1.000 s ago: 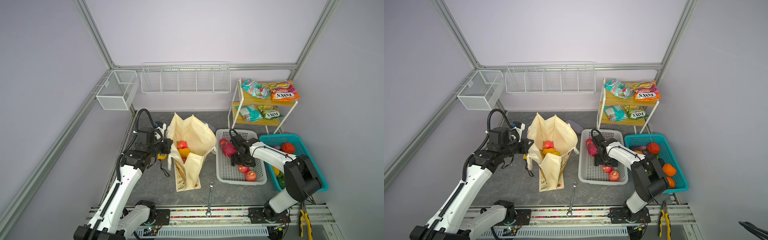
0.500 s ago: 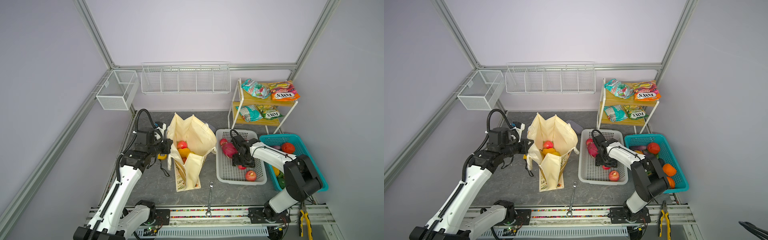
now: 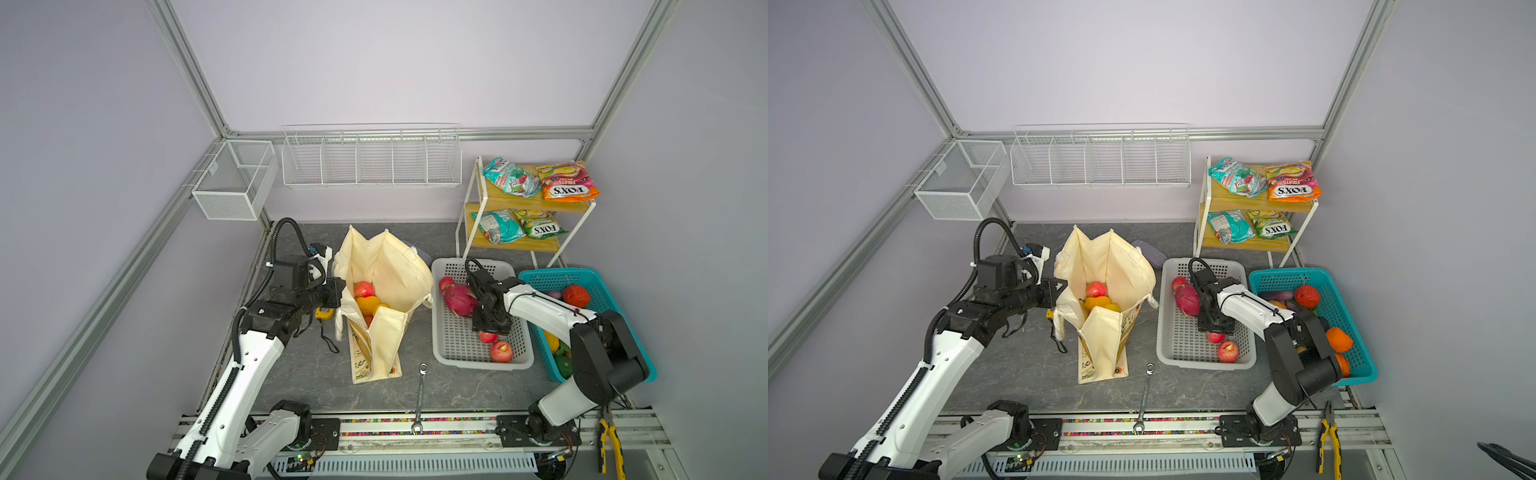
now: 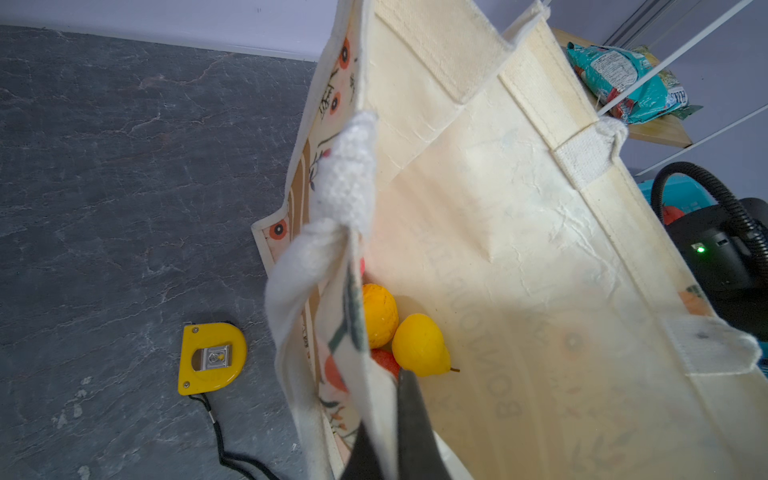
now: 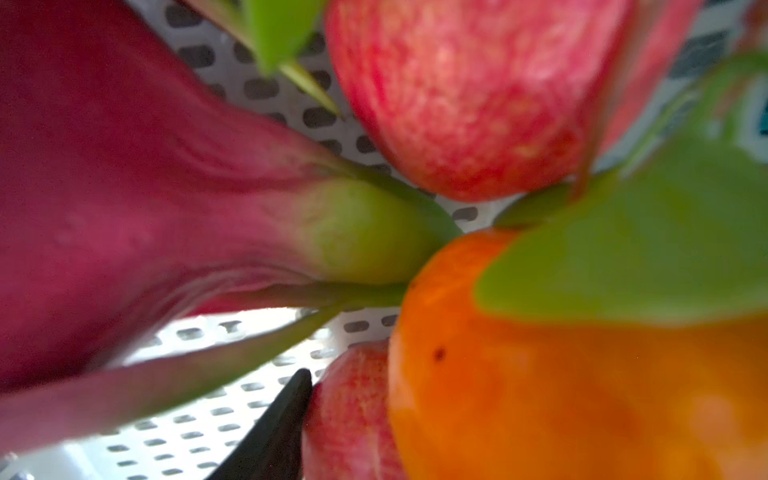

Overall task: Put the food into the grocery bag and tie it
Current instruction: 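Close the right gripper on the red apple and lift it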

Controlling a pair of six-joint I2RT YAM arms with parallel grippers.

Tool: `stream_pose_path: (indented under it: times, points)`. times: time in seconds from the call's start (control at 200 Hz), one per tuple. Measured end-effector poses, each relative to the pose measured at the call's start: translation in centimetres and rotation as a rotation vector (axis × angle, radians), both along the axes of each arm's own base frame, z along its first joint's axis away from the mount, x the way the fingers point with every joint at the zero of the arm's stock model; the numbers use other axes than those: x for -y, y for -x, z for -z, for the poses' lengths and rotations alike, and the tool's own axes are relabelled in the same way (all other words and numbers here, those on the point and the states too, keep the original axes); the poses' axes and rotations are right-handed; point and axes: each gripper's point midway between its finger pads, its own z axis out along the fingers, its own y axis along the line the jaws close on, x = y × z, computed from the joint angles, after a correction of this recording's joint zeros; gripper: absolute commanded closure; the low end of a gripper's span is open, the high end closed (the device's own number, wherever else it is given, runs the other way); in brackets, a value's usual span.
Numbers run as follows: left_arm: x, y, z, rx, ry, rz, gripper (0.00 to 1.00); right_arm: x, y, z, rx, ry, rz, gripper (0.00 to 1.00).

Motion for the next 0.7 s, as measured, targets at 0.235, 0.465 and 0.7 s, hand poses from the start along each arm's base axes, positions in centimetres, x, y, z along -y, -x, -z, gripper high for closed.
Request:
stream_pose_path:
  times: [0.235, 0.465, 0.7]
  points:
    - [0.0, 0.0, 0.0, 0.000, 0.000, 0.000, 1.00, 0.0, 0.5, -2.7, 0.061, -0.042, 0.002, 0.54]
    - [0.0, 0.0, 0.0, 0.000, 0.001, 0.001, 1.00, -1.2, 1.8, -10.5, 0.209, -0.137, -0.043, 0.56]
    - [0.1, 0.0, 0.0, -0.001, 0.003, 0.003, 1.00, -8.2, 0.9, -23.8, 0.464, -0.334, -0.229, 0.57]
